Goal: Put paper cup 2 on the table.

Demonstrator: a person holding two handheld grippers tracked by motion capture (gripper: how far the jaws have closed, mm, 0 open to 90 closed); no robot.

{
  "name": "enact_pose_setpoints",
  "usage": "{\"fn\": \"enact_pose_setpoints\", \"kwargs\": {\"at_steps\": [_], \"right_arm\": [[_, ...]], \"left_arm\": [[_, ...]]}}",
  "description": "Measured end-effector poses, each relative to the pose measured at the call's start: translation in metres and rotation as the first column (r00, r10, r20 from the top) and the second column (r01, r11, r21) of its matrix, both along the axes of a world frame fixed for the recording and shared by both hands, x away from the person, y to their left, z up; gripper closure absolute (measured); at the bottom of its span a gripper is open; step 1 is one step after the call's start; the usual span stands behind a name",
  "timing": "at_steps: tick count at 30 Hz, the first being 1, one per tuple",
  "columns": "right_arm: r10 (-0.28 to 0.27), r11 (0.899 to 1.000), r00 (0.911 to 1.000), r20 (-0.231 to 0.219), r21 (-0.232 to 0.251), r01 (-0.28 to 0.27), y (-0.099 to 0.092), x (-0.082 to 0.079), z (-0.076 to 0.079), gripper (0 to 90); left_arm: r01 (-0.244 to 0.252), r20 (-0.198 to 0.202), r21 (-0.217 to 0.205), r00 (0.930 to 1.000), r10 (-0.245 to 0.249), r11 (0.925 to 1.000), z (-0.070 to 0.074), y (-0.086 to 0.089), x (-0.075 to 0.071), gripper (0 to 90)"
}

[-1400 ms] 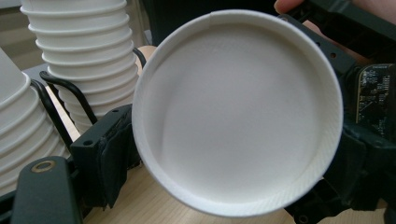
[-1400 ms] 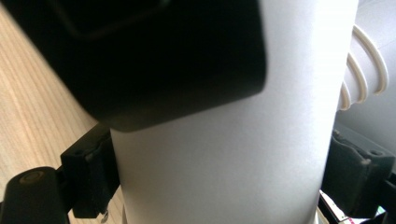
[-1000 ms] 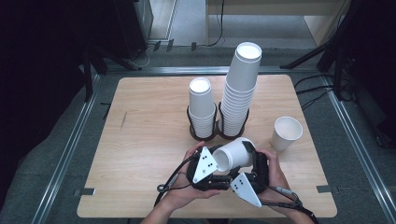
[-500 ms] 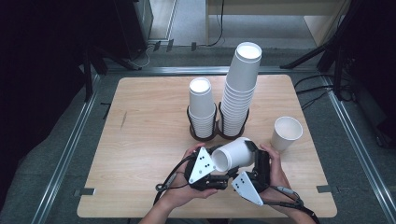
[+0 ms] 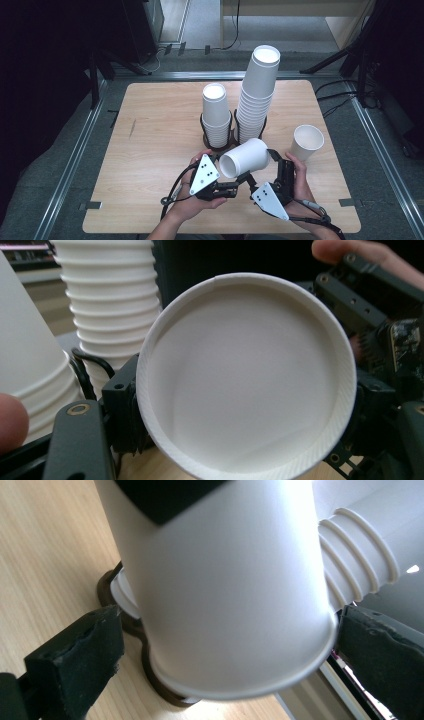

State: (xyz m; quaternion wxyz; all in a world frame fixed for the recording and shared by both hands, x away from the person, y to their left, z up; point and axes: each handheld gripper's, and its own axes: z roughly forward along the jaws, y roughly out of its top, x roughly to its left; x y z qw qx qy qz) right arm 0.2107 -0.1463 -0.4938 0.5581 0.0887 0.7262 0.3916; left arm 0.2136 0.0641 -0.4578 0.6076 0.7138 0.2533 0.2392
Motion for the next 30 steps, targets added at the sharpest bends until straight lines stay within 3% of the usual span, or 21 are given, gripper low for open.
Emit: {"fn": "enact_pose_setpoints", "kwargs": {"at_steps": [4,18,23,25,26,28,29,30], "right_arm": [[-0.012,0.999,0.9999,-0.006,0.043,0.012,-0.001,-0.001,0.007,0.0],[-0.033,0.988,0.9948,-0.096,0.148,0.047,0.001,-0.001,0.011,0.0],[-0.040,0.976,0.9885,-0.146,0.207,0.070,0.003,-0.001,0.012,0.1],[-0.039,0.962,0.9839,-0.174,0.259,0.084,0.004,0.000,0.014,0.2],[-0.035,0.941,0.9759,-0.215,0.323,0.105,0.003,0.000,0.017,0.4],[-0.020,0.912,0.9656,-0.259,0.391,0.124,0.002,0.001,0.021,0.7],[-0.020,0.912,0.9656,-0.259,0.391,0.124,0.002,0.001,0.021,0.7],[-0.011,0.899,0.9605,-0.278,0.419,0.132,0.000,0.001,0.022,0.8]], "left_arm": [[-0.017,0.023,-0.046,0.9996,0.018,0.9988,0.003,0.005,-0.001,24.1],[-0.067,0.053,-0.086,0.9960,0.071,0.9940,0.005,0.012,-0.001,24.2],[-0.100,0.066,-0.119,0.9919,0.108,0.9879,0.006,0.017,0.000,24.3],[-0.108,0.070,-0.129,0.9905,0.118,0.9857,0.006,0.018,0.000,24.2],[-0.113,0.072,-0.133,0.9897,0.123,0.9846,0.006,0.019,0.000,24.2],[-0.119,0.076,-0.142,0.9886,0.130,0.9827,0.005,0.019,0.000,24.2],[-0.123,0.077,-0.146,0.9878,0.135,0.9815,0.004,0.019,0.000,24.2],[-0.127,0.078,-0.150,0.9872,0.139,0.9805,0.003,0.018,0.000,24.2]]}}
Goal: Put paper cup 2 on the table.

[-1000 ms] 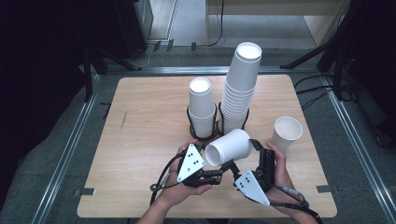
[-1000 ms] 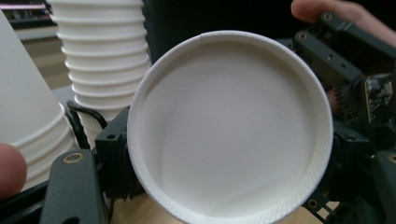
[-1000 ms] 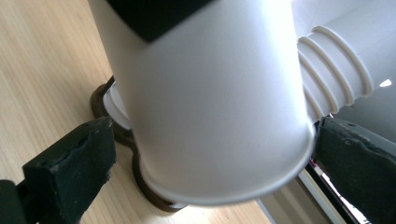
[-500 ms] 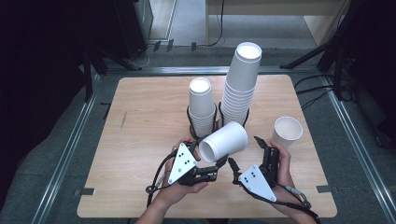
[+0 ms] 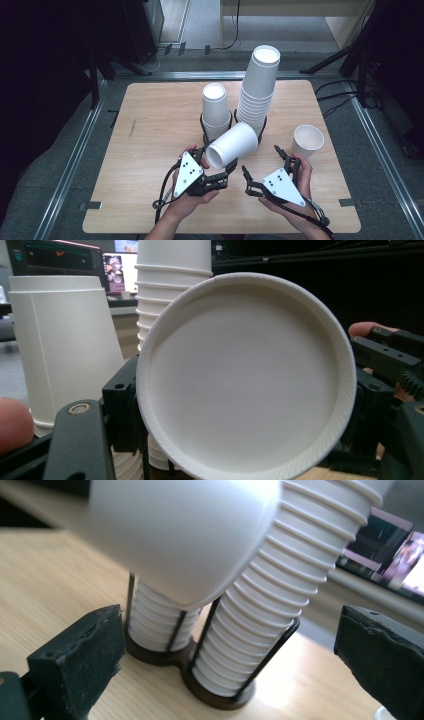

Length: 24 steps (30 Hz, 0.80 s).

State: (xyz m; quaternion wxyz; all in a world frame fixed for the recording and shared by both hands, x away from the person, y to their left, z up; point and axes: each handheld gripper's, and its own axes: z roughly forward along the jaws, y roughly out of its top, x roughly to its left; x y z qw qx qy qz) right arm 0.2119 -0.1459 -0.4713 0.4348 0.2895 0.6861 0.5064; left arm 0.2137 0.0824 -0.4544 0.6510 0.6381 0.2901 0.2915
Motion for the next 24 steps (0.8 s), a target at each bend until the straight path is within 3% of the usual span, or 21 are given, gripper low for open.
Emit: {"fn": "enact_pose_setpoints", "kwargs": {"at_steps": [1,2,3,7,13,14,15,20,22,24], "right_arm": [[-0.002,1.000,0.9999,-0.012,0.027,0.002,-0.001,0.000,0.002,0.9],[0.001,0.996,0.9994,-0.035,0.084,0.002,-0.002,-0.002,0.006,0.9],[0.001,0.996,0.9994,-0.035,0.084,0.002,-0.002,-0.002,0.006,0.9],[0.008,0.984,0.9951,-0.099,0.179,0.010,-0.002,-0.003,0.013,2.3],[0.055,0.945,0.9824,-0.178,0.326,0.006,-0.004,-0.006,0.023,2.2],[0.072,0.930,0.9762,-0.205,0.369,0.009,-0.004,-0.007,0.025,2.1],[0.072,0.930,0.9762,-0.205,0.369,0.009,-0.004,-0.007,0.025,1.7],[0.128,0.880,0.9456,-0.299,0.474,0.031,-0.006,-0.007,0.031,0.0],[0.158,0.853,0.9227,-0.352,0.520,0.052,-0.009,-0.006,0.032,0.0],[0.205,0.813,0.8938,-0.399,0.577,0.071,-0.012,-0.005,0.032,0.0]], "left_arm": [[-0.003,0.007,-0.004,1.0000,0.003,1.0000,-0.001,-0.001,0.000,24.1],[-0.007,0.016,-0.003,0.9998,0.007,1.0000,-0.002,-0.002,0.000,24.1],[-0.007,0.018,-0.004,0.9998,0.007,1.0000,-0.003,-0.002,-0.001,24.1],[-0.012,0.025,0.000,0.9996,0.012,0.9999,-0.006,-0.006,-0.001,24.1],[-0.021,0.040,-0.007,0.9990,0.021,0.9998,-0.009,-0.008,-0.001,24.0],[-0.021,0.041,-0.007,0.9989,0.021,0.9998,-0.010,-0.008,-0.001,24.0],[-0.020,0.044,-0.012,0.9988,0.020,0.9997,-0.010,-0.009,-0.001,24.0],[-0.021,0.064,-0.014,0.9977,0.022,0.9997,-0.013,-0.014,-0.003,23.9],[-0.022,0.068,-0.013,0.9974,0.023,0.9997,-0.014,-0.015,-0.004,23.9],[-0.023,0.074,-0.017,0.9970,0.024,0.9996,-0.014,-0.015,-0.004,23.9]]}}
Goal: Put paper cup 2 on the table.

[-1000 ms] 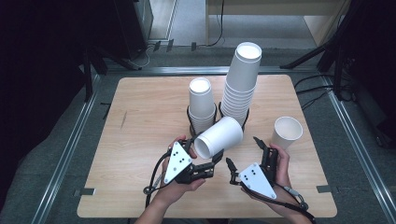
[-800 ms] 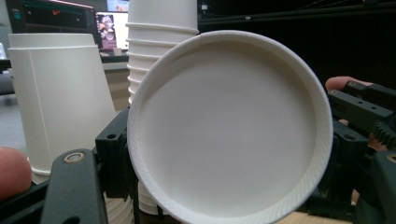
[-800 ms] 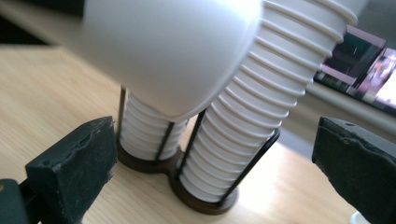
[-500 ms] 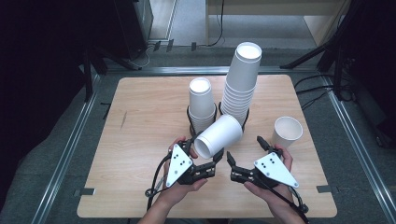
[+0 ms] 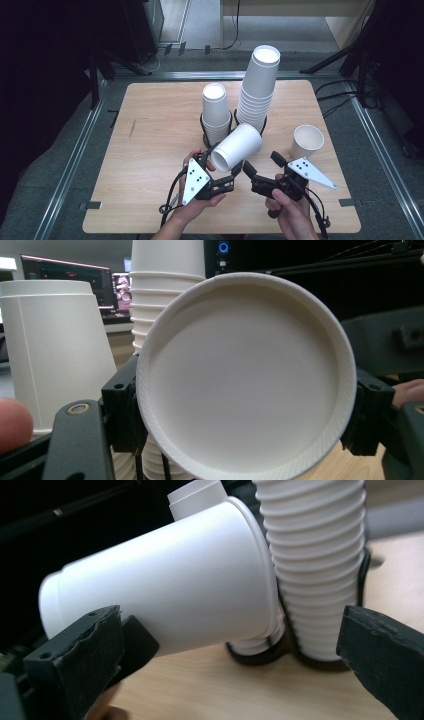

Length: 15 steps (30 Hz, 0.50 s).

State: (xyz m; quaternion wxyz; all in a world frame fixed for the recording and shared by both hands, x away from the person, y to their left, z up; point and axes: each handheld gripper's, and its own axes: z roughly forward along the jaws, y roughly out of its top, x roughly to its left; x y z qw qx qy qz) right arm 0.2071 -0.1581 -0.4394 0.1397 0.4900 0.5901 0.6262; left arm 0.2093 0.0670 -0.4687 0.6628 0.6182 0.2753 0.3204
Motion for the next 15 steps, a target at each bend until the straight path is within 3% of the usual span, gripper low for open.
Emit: {"fn": "enact_pose_setpoints", "kwargs": {"at_steps": [1,2,3,4,5,6,7,8,12,13,14,15], "right_arm": [[0.006,0.999,0.9993,-0.036,0.039,-0.004,-0.002,0.001,-0.001,0.0],[0.016,0.991,0.9934,-0.114,0.136,0.000,-0.006,0.003,-0.002,0.0],[0.016,0.991,0.9934,-0.114,0.136,0.000,-0.006,0.003,-0.002,0.0],[0.022,0.984,0.9886,-0.149,0.179,0.005,-0.008,0.005,-0.003,0.0],[0.032,0.974,0.9824,-0.184,0.225,0.010,-0.011,0.006,-0.005,0.0],[0.060,0.951,0.9660,-0.251,0.310,0.022,-0.015,0.009,-0.009,0.0],[0.074,0.936,0.9575,-0.279,0.352,0.030,-0.017,0.010,-0.010,0.0],[0.074,0.936,0.9575,-0.279,0.352,0.030,-0.017,0.010,-0.010,0.0],[0.112,0.892,0.9336,-0.340,0.448,0.056,-0.022,0.012,-0.014,0.0],[0.140,0.873,0.9213,-0.363,0.484,0.057,-0.022,0.012,-0.014,0.0],[0.157,0.863,0.9143,-0.373,0.502,0.057,-0.023,0.012,-0.014,0.0],[0.157,0.863,0.9143,-0.373,0.502,0.057,-0.023,0.012,-0.014,0.0]], "left_arm": [[-0.002,0.001,0.002,1.0000,0.002,1.0000,0.000,0.000,0.000,23.9],[-0.005,0.006,0.004,1.0000,0.005,1.0000,-0.001,-0.001,0.000,23.9],[-0.005,0.006,0.004,1.0000,0.005,1.0000,-0.001,-0.001,0.000,23.9],[-0.005,0.007,0.005,1.0000,0.005,1.0000,-0.001,-0.002,-0.001,23.9],[-0.007,0.010,0.008,0.9999,0.007,0.9999,-0.002,-0.003,-0.001,23.9],[-0.008,0.011,0.011,0.9999,0.008,0.9999,-0.003,-0.004,-0.001,23.9],[-0.008,0.011,0.011,0.9999,0.008,0.9999,-0.003,-0.004,-0.001,24.0],[-0.008,0.014,0.012,0.9999,0.008,0.9999,-0.004,-0.005,-0.002,24.0],[-0.006,0.022,0.021,0.9997,0.006,0.9998,-0.007,-0.011,-0.004,24.0],[-0.007,0.026,0.026,0.9996,0.007,0.9996,-0.009,-0.014,-0.005,24.0],[-0.007,0.026,0.026,0.9996,0.007,0.9996,-0.009,-0.014,-0.005,24.0],[-0.005,0.029,0.024,0.9996,0.004,0.9997,-0.010,-0.016,-0.006,24.0]]}}
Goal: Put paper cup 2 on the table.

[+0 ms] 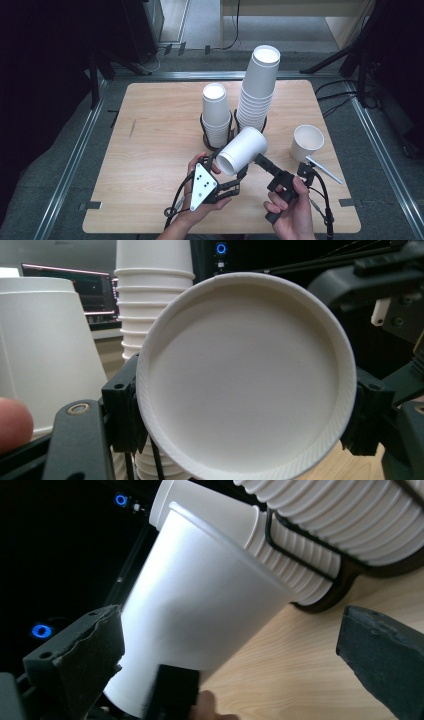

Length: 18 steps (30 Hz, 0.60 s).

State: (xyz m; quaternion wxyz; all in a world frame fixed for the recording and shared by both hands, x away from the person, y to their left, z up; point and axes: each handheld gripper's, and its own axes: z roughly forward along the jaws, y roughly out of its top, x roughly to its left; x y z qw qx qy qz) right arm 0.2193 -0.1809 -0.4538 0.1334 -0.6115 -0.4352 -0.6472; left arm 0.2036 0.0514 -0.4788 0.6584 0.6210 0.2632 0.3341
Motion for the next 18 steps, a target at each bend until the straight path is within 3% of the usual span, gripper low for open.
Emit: {"fn": "enact_pose_setpoints", "kwargs": {"at_steps": [1,2,7,9,13,15,18], "right_arm": [[0.018,0.999,0.9993,-0.034,0.040,-0.017,-0.001,0.001,0.000,0.0],[0.018,0.999,0.9993,-0.034,0.040,-0.017,-0.001,0.001,0.000,0.0],[0.072,0.988,0.9920,-0.104,0.140,-0.057,-0.001,0.001,-0.001,0.0],[0.073,0.988,0.9916,-0.106,0.145,-0.057,-0.001,0.001,-0.001,0.0],[0.077,0.977,0.9858,-0.149,0.207,-0.045,-0.001,0.004,-0.005,0.0],[0.079,0.976,0.9850,-0.154,0.213,-0.045,-0.001,0.004,-0.006,0.0],[0.054,0.977,0.9794,-0.194,0.212,-0.011,-0.003,0.005,-0.007,0.0]], "left_arm": [[0.002,0.000,0.001,1.0000,-0.002,1.0000,-0.001,-0.001,-0.001,24.0],[0.002,0.002,0.002,1.0000,-0.002,1.0000,-0.002,-0.002,-0.001,24.0],[0.000,0.015,0.020,0.9999,0.000,0.9998,-0.006,-0.008,-0.004,24.0],[-0.002,0.017,0.024,0.9999,0.002,0.9997,-0.006,-0.009,-0.004,24.0],[0.005,0.031,0.037,0.9995,-0.006,0.9993,-0.008,-0.015,-0.008,24.1],[0.008,0.033,0.037,0.9994,-0.009,0.9993,-0.008,-0.016,-0.009,24.1],[0.017,0.033,0.040,0.9993,-0.018,0.9991,-0.009,-0.019,-0.010,24.1]]}}
